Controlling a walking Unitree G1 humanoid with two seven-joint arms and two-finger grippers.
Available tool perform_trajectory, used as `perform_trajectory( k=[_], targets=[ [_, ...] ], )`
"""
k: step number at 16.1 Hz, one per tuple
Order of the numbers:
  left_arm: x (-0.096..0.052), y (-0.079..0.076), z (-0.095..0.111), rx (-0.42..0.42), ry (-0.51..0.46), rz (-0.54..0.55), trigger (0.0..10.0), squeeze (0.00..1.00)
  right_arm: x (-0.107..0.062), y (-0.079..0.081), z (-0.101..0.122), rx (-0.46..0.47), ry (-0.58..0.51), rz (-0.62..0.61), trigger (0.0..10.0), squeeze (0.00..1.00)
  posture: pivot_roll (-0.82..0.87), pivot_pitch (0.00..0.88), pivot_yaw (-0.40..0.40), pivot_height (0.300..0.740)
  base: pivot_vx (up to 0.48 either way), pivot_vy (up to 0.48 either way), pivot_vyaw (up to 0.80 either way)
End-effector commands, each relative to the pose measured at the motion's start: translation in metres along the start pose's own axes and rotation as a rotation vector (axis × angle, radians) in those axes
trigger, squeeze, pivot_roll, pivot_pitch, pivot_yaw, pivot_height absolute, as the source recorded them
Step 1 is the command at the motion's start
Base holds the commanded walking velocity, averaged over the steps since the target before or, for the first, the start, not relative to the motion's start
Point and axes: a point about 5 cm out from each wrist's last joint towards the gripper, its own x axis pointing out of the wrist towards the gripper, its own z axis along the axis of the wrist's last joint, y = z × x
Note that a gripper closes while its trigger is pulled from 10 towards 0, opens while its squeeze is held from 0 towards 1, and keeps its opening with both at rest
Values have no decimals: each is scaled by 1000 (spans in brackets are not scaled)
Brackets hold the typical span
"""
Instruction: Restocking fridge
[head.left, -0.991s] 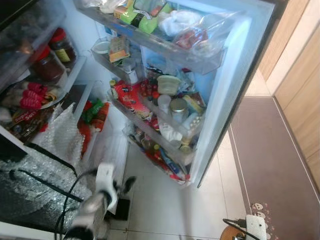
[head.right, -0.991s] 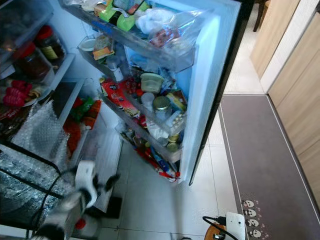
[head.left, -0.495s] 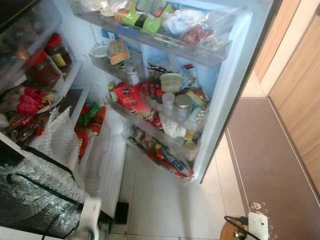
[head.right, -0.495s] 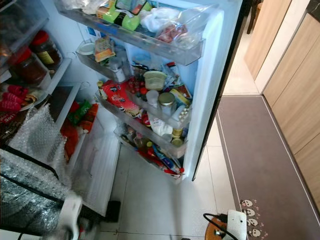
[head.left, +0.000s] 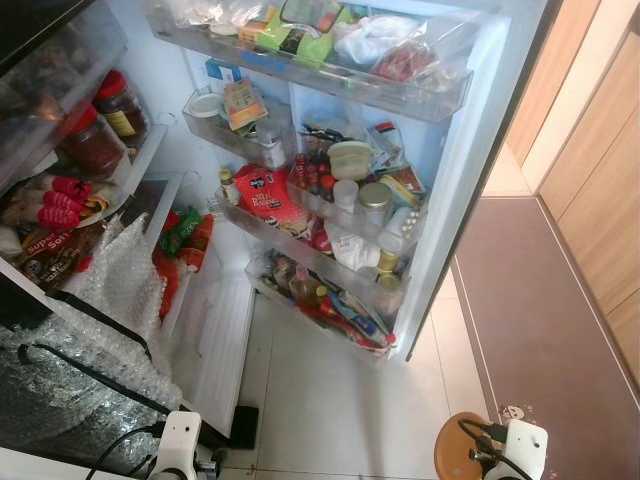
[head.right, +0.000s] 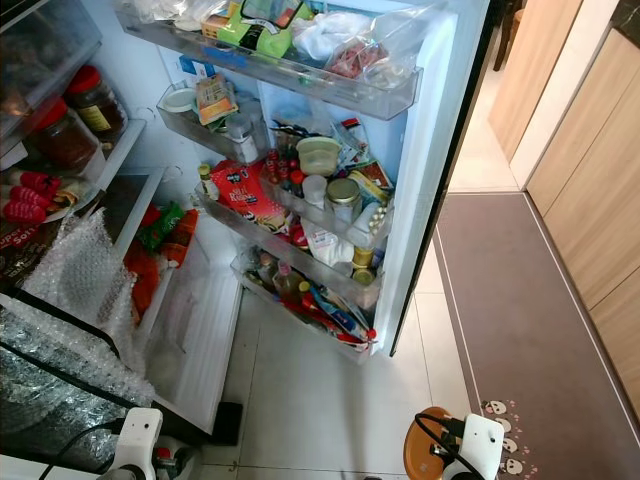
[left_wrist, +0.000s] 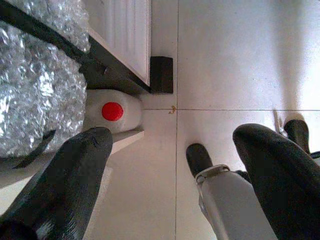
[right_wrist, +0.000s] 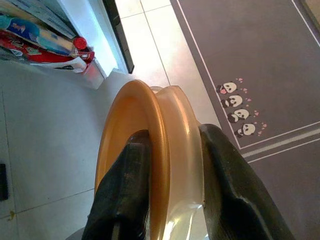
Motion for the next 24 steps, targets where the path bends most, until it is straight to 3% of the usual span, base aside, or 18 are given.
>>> perform_trajectory(
  k=[1,8,10,11,13,14,15,18,20,21,24],
  targets=[
    [-2,7,-7,16,26,20,10000,0,-2,1,-2,18,-8,2,10000,0,-200,94,76,740,0,0,0],
    [-2,6,-7,24,33,14,10000,0,-3,3,1,64,-65,36,10000,0,-206,102,78,740,0,0,0],
    [-2,5,-7,24,31,8,10000,0,18,7,76,11,-293,63,10000,0,-206,102,78,740,0,0,0],
    [-2,4,-7,22,29,3,10000,0,19,9,87,36,-320,97,10000,0,-206,102,76,740,0,0,0],
    [-2,4,-7,27,30,0,10000,0,20,11,85,94,-306,107,10000,0,-206,102,76,740,0,0,0],
    [-2,5,-7,28,31,0,10000,0,20,15,79,257,-288,130,10000,0,-206,102,76,740,0,0,0],
    [-2,5,-7,30,32,-1,10000,0,21,18,75,336,-262,156,10000,0,-202,105,77,740,0,0,0],
    [-2,5,-7,33,35,-12,10000,0,21,26,73,441,-219,272,10000,0,-203,105,77,740,0,0,0],
    [-2,5,-8,43,36,-15,10000,0,21,29,72,443,-192,341,10000,0,-205,104,76,740,0,0,0],
    [-2,4,-8,56,36,-20,10000,0,21,31,73,361,-167,420,10000,0,-207,105,78,740,0,0,0],
    [-2,4,-7,69,35,-24,10000,0,20,34,75,321,-163,512,10000,0,-207,105,78,740,0,-184,0]
  ],
)
